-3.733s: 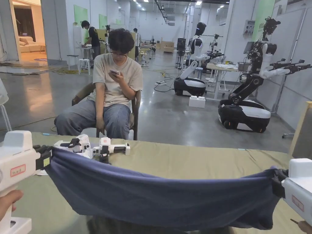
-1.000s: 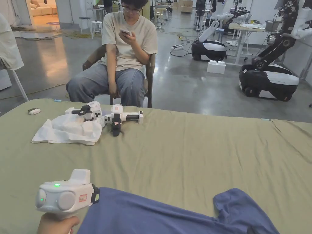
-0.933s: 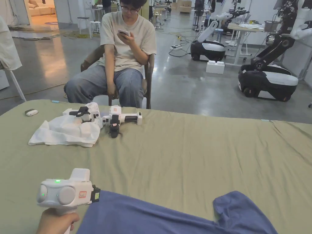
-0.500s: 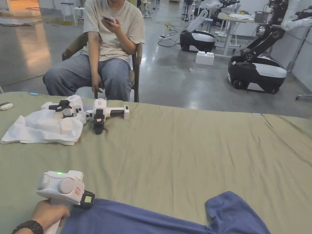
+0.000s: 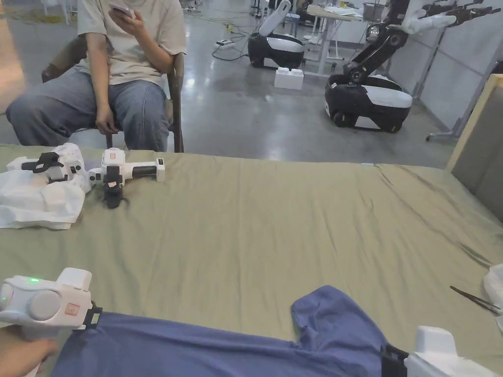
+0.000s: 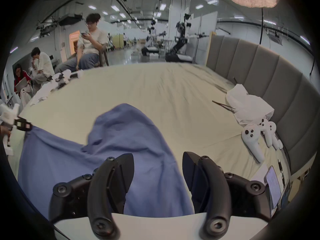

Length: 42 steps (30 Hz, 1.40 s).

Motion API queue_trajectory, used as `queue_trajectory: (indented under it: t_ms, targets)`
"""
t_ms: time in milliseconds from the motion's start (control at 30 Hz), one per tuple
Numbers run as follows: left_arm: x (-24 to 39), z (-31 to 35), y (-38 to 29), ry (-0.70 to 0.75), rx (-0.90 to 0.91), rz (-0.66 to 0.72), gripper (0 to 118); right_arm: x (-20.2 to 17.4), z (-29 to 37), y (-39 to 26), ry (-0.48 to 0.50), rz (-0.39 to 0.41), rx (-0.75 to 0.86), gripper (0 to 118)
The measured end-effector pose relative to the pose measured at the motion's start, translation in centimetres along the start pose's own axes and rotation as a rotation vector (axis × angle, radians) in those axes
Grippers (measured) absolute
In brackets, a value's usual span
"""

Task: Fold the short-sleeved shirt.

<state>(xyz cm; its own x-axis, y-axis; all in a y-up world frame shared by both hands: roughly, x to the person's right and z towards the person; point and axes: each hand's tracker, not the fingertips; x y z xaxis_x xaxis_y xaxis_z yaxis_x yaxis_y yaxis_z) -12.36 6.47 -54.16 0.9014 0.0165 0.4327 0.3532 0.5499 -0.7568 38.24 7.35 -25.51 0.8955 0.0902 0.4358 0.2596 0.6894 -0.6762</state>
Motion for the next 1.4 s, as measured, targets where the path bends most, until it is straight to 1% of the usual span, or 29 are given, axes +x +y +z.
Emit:
queue_trajectory:
  t_ms: [100,167,200,267,300,367,400,433,467,500,533,600,633,733,767,867,1000,1100,1400]
  targets:
    - [0.3,2.6,-0.8,-0.016,0.07,0.023,0,1.4,-4.2,1.2,0.027,0.005,-0.122,62]
    - [0.3,3.9,-1.3,-0.016,0.096,0.035,0,2.1,-6.4,1.5,0.046,-0.037,-0.189,62]
    - [0.4,4.6,-1.6,-0.017,0.117,0.036,0,2.3,-7.3,1.5,0.058,-0.058,-0.219,59]
    - [0.8,5.5,-2.2,-0.01,0.126,0.033,0,2.2,-8.4,1.2,0.081,-0.058,-0.271,55]
    - [0.7,5.5,-2.4,-0.01,0.133,0.032,0,2.2,-8.7,1.3,0.068,-0.046,-0.263,52]
    - [0.9,6.0,-2.9,-0.005,0.137,0.032,0,1.9,-8.5,1.5,0.062,-0.034,-0.26,35]
    - [1.0,6.1,-3.1,-0.001,0.133,0.031,0,1.7,-8.2,1.6,0.06,-0.032,-0.259,29]
    - [0.9,5.9,-3.1,0.002,0.134,0.027,0,1.5,-8.0,1.6,0.055,-0.027,-0.25,29]
    - [1.0,6.1,-3.3,0.006,0.138,0.027,0,1.1,-8.0,1.5,0.061,-0.01,-0.242,5]
    - [1.1,6.2,-3.4,0.006,0.139,0.032,0,0.3,-7.8,1.3,0.096,0.002,-0.246,0]
    - [1.3,6.4,-3.5,0.007,0.139,0.037,0,-0.1,-8.0,1.0,0.082,0.005,-0.257,0]
    - [0.8,6.3,-3.6,0.005,0.147,0.046,0,-0.3,-7.7,0.8,0.05,0.066,-0.223,0]
    - [0.9,6.7,-3.6,0.005,0.152,0.05,0,-0.2,-7.5,0.7,0.054,0.045,-0.22,0]
    - [0.9,8.1,-3.8,0.003,0.189,0.063,0,0.8,-5.4,0.8,0.065,-0.023,-0.127,0]
    - [0.8,8.8,-3.8,0.006,0.202,0.064,0,1.1,-4.2,1.2,0.06,-0.02,-0.1,0]
    - [-0.2,10.2,-3.7,0.009,0.249,0.076,0,1.9,-0.5,2.0,0.095,-0.029,-0.013,0]
    - [-0.1,14.7,-3.7,0.006,0.324,0.084,0,2.3,5.0,3.9,0.098,0.008,0.109,0]
    - [-0.1,18.1,-3.2,0.014,0.381,0.073,0,2.4,9.3,5.8,0.112,0.003,0.194,0]
    - [-0.8,28.5,0.2,0.044,0.561,0.076,0,2.0,20.3,11.4,0.113,0.043,0.437,0]
